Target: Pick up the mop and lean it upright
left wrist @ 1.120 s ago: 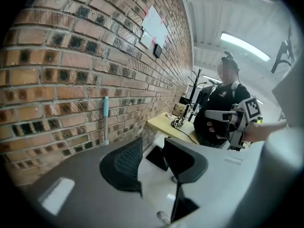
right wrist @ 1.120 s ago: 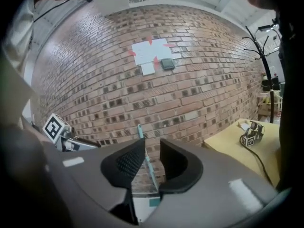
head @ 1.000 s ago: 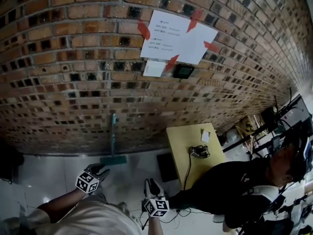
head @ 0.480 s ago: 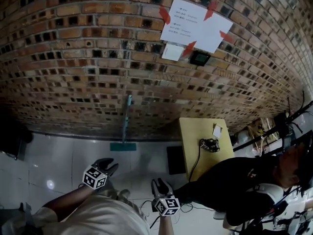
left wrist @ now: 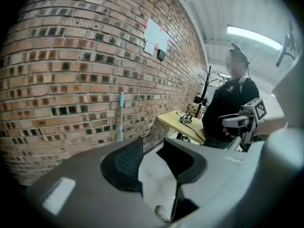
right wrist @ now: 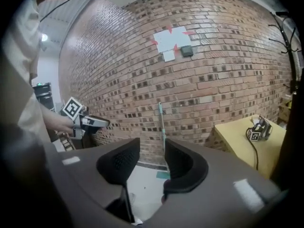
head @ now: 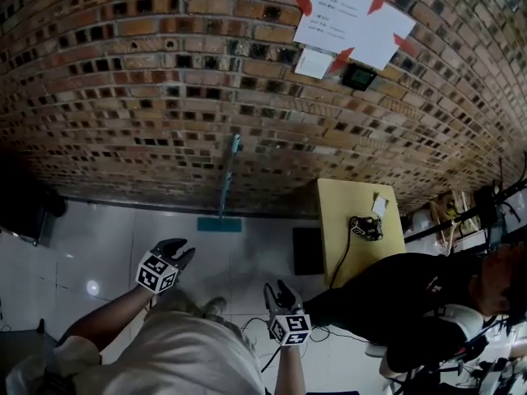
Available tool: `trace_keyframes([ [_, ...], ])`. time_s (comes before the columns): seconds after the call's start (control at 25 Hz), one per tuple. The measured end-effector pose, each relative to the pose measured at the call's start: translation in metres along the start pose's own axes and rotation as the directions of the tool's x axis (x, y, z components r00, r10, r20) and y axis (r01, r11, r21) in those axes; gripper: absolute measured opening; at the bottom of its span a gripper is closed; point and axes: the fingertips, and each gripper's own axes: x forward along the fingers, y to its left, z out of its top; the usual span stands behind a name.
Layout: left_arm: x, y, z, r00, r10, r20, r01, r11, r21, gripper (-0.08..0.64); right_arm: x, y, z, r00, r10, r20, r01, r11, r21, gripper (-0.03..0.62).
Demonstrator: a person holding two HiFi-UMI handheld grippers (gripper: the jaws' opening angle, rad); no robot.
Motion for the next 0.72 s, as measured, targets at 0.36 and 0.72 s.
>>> trace_keyframes([
  [0.36,-0.009,0.045,-0.014,0.999,0.034,-0.036,-0.034,0.999,-0.003,0.146,0.021,0.002,-0.007,0.997,-0.074,-0.033,0.075,0.996,0.041,0.160],
  [0.72,-0.005,0.078,-0.012,0.997,-0.023,-0.072,0.022,1.000,-0.016,0.146,0.053,0.028,0.002,0.991,-0.130,-0.025,0.132,0.987,0.087,0.038],
])
